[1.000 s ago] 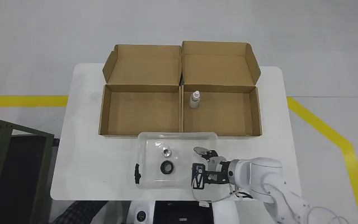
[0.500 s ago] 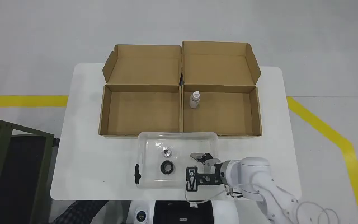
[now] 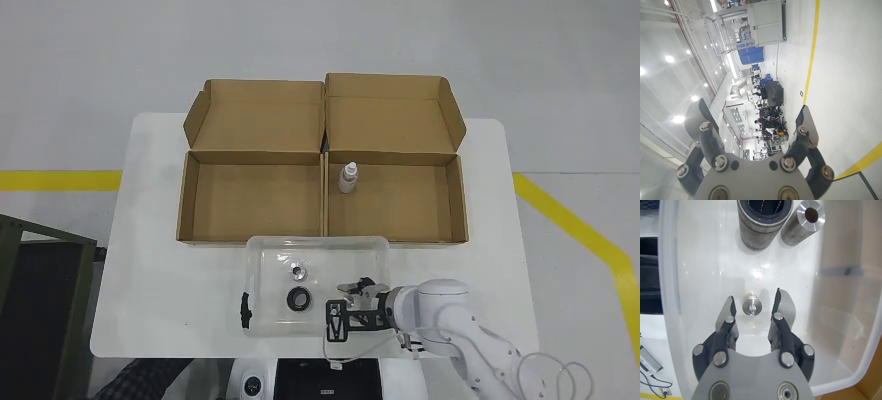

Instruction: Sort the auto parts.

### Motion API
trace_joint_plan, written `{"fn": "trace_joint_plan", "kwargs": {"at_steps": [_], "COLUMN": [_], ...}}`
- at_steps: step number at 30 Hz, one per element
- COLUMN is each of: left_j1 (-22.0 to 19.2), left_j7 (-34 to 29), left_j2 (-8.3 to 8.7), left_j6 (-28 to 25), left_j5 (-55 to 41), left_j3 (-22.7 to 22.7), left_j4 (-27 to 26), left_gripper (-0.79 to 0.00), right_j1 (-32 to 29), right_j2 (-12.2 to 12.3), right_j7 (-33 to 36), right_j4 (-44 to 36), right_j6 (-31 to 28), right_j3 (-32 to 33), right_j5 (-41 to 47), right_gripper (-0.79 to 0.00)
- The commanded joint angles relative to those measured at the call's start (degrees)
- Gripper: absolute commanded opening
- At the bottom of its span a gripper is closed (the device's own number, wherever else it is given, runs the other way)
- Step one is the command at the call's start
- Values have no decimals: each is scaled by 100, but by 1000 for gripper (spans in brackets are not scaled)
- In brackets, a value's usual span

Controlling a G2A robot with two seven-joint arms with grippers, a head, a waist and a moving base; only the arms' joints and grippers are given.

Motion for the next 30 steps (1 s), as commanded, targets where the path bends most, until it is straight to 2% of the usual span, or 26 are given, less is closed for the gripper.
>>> {"fn": "trace_joint_plan", "kwargs": {"at_steps": [1, 3, 4, 14, 30], "left_j1": [0, 0, 0, 0, 0], "left_j7": [0, 0, 0, 0, 0], "left_j2": [0, 0, 0, 0, 0], "left_j6": [0, 0, 0, 0, 0], "left_j5": [0, 0, 0, 0, 0], "left_j3": [0, 0, 0, 0, 0], "left_j4": [0, 0, 0, 0, 0], "left_gripper": [0, 0, 0, 0, 0], "right_j1": [31, 52, 60, 89, -146], "right_j2": [2, 5, 7, 45, 147], "right_j7": [37, 63, 73, -211, -2022], "right_j4": [16, 15, 8, -202, -153], "right_j6": [0, -2, -1, 129, 361], "right_j3": [-33, -61, -71, -20, 650], "right_j5": [22, 53, 70, 189, 1088], "right_gripper": [-597, -757, -785, -785, -785]}}
